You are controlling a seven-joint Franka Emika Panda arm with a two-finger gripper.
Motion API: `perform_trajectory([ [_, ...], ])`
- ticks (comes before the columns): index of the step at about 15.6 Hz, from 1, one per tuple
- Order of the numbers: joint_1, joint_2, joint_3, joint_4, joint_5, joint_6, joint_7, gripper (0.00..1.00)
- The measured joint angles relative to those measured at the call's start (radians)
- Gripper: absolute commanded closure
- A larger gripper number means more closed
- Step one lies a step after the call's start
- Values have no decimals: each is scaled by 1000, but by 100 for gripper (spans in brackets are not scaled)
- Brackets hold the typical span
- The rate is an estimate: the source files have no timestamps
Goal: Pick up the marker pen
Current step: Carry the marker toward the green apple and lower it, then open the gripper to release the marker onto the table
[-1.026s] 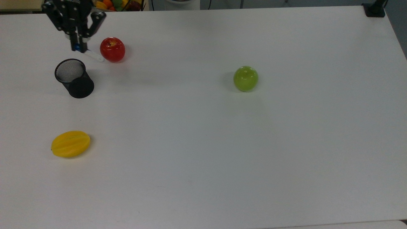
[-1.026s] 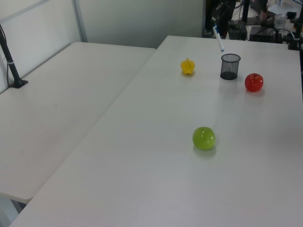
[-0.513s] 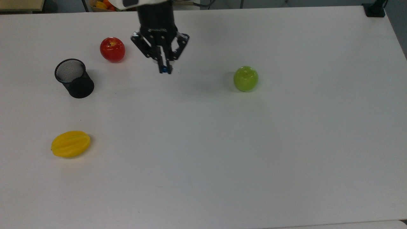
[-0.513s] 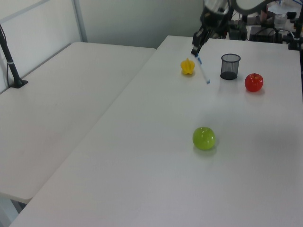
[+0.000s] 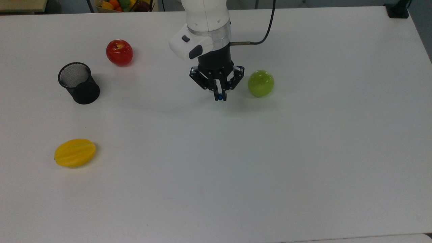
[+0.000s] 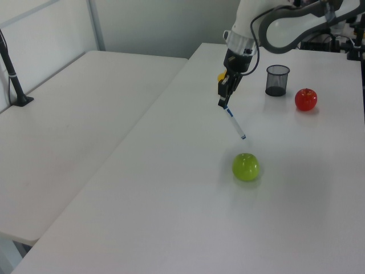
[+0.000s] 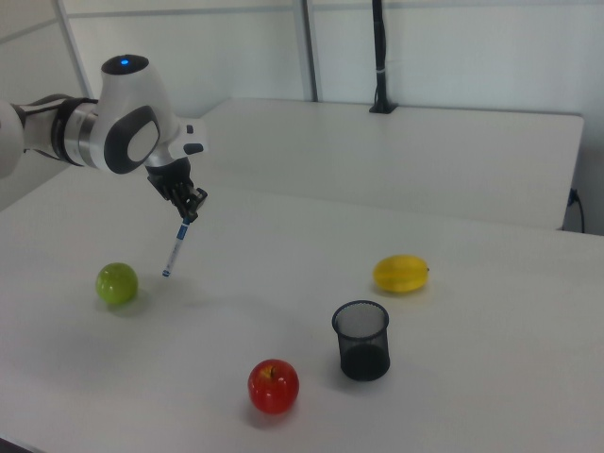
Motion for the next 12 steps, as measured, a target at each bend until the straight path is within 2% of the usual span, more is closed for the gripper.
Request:
perform_trajectory([
  [4, 5, 70, 2, 6, 0, 109, 0, 99],
  [8, 17, 109, 4, 15, 0, 121, 0, 96],
  [10, 24, 113, 4, 16, 0, 157, 0, 77],
  [11, 28, 119, 4, 15, 0, 187, 0, 74],
  [12, 32, 126, 5, 16, 0, 210, 0, 63],
])
